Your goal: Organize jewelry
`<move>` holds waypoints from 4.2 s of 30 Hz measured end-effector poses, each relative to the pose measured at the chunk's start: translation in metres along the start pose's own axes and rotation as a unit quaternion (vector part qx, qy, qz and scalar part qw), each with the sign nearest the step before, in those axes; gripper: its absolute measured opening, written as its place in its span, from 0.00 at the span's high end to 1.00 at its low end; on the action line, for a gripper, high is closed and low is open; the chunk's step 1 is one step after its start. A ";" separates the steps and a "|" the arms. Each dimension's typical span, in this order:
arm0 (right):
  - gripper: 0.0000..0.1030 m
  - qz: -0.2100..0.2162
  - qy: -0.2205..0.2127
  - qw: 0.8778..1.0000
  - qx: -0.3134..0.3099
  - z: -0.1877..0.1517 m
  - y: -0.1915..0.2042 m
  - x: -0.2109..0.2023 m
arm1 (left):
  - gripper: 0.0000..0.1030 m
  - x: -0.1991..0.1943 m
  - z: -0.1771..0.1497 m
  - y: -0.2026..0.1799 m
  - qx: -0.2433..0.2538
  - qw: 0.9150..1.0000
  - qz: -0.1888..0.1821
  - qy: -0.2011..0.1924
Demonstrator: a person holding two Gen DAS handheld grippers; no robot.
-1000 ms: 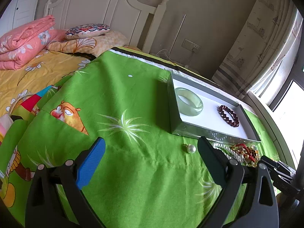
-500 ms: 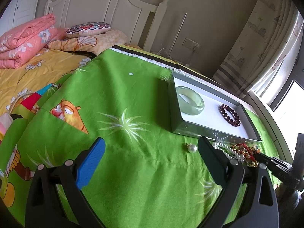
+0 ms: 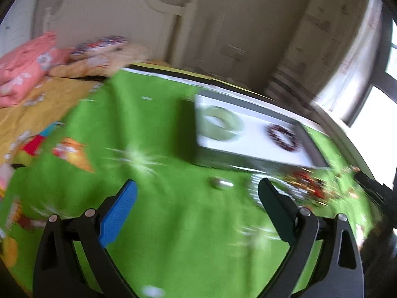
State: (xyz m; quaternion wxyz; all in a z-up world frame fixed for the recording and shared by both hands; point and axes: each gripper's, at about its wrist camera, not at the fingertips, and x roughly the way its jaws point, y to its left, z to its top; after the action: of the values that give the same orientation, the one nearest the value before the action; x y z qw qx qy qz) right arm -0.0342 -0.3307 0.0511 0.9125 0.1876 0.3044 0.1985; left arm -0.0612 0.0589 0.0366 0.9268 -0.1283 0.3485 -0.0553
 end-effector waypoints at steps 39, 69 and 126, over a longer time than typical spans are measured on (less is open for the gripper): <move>0.89 0.040 -0.039 0.998 0.014 -0.007 -0.030 -0.027 | 0.79 0.102 -0.027 -0.227 0.380 0.920 -0.043 0.086; 0.89 0.041 -0.043 0.998 0.002 0.006 -0.017 -0.030 | 0.89 0.045 0.014 -0.187 0.312 0.949 -0.048 0.011; 0.43 -0.044 0.006 0.999 -0.031 0.027 -0.005 0.015 | 0.13 0.063 0.061 -0.094 0.152 0.985 0.078 -0.001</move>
State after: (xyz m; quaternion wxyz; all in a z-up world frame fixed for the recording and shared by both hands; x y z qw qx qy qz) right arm -0.0052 -0.3341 0.0617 0.9239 0.1446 0.3117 0.1683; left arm 0.0250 -0.0317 0.0669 0.9372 0.0417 0.3444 -0.0351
